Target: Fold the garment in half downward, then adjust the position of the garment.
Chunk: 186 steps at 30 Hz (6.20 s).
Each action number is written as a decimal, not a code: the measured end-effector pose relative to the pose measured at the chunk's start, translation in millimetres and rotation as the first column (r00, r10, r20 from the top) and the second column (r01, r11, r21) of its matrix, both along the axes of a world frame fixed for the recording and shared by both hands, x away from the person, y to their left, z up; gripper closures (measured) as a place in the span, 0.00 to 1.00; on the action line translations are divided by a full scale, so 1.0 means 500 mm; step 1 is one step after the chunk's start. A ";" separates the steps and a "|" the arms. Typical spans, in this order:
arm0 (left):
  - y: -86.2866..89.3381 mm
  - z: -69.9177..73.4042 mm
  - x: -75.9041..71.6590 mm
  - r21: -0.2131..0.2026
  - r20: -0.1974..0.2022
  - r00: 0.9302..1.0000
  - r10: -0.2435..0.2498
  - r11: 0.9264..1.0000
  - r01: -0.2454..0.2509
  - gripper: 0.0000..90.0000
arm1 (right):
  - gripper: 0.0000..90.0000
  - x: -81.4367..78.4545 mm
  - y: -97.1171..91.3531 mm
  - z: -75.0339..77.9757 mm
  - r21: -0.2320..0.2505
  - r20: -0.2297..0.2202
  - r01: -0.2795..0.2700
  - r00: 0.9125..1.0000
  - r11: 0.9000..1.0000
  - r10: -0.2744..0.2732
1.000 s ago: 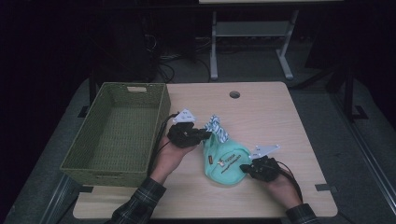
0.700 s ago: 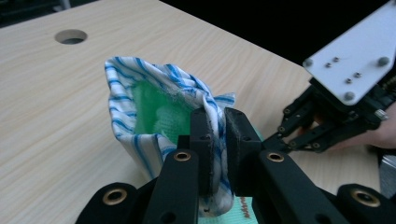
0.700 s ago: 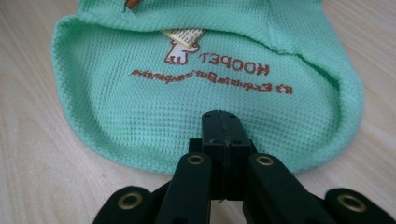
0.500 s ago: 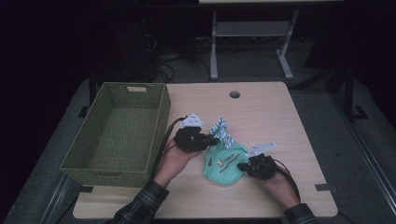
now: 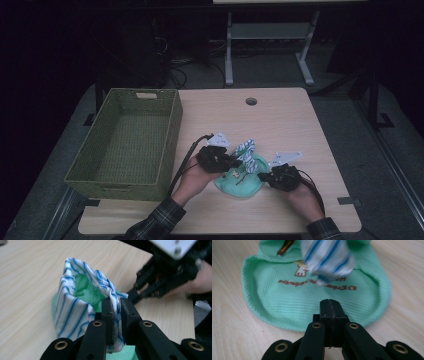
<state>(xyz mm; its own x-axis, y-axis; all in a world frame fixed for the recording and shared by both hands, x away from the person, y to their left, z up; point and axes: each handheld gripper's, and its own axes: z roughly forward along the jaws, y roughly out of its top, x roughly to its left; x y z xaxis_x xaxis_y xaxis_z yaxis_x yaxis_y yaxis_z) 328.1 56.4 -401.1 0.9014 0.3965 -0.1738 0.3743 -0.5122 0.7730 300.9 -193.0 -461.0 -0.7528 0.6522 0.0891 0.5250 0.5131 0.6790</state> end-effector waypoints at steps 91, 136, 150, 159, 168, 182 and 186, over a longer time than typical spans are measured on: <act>0.012 -0.033 -0.002 0.106 -0.031 0.998 0.055 0.993 -0.051 1.00 | 1.00 0.076 -0.052 0.074 0.121 0.047 0.047 0.997 0.991 -0.053; 0.056 -0.081 -0.009 0.225 -0.019 0.996 0.089 0.971 -0.083 0.97 | 1.00 0.148 0.062 0.019 0.054 0.010 -0.018 1.000 0.998 0.018; 0.058 -0.097 -0.047 0.284 -0.041 0.998 0.056 0.958 -0.043 0.97 | 1.00 0.169 0.030 -0.006 0.001 -0.008 0.031 0.999 1.000 -0.031; 0.049 -0.104 -0.035 0.309 -0.034 0.997 0.067 0.950 -0.054 0.98 | 1.00 0.165 0.025 -0.011 -0.016 -0.015 0.039 0.999 0.999 -0.039; 0.026 -0.103 0.005 0.321 -0.048 0.994 0.100 0.944 -0.079 1.00 | 1.00 0.143 -0.011 -0.010 -0.029 -0.014 0.069 0.997 0.997 -0.070; 0.008 -0.108 0.079 0.301 -0.022 0.985 0.169 0.941 -0.154 1.00 | 1.00 0.091 -0.057 -0.005 -0.063 -0.024 0.101 0.994 0.993 -0.102; 0.005 -0.109 0.094 0.294 -0.022 0.984 0.178 0.942 -0.164 1.00 | 1.00 0.079 -0.065 -0.004 -0.062 -0.035 0.108 0.993 0.992 -0.111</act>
<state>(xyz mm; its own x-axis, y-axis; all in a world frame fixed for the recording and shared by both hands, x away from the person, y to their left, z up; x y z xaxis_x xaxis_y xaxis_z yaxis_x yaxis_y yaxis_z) 374.9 58.9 -455.7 0.8092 0.5834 -0.0695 0.5088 -0.6366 0.5796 340.4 -225.5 -462.8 -0.6732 0.7357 0.0747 0.6055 0.4904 0.6268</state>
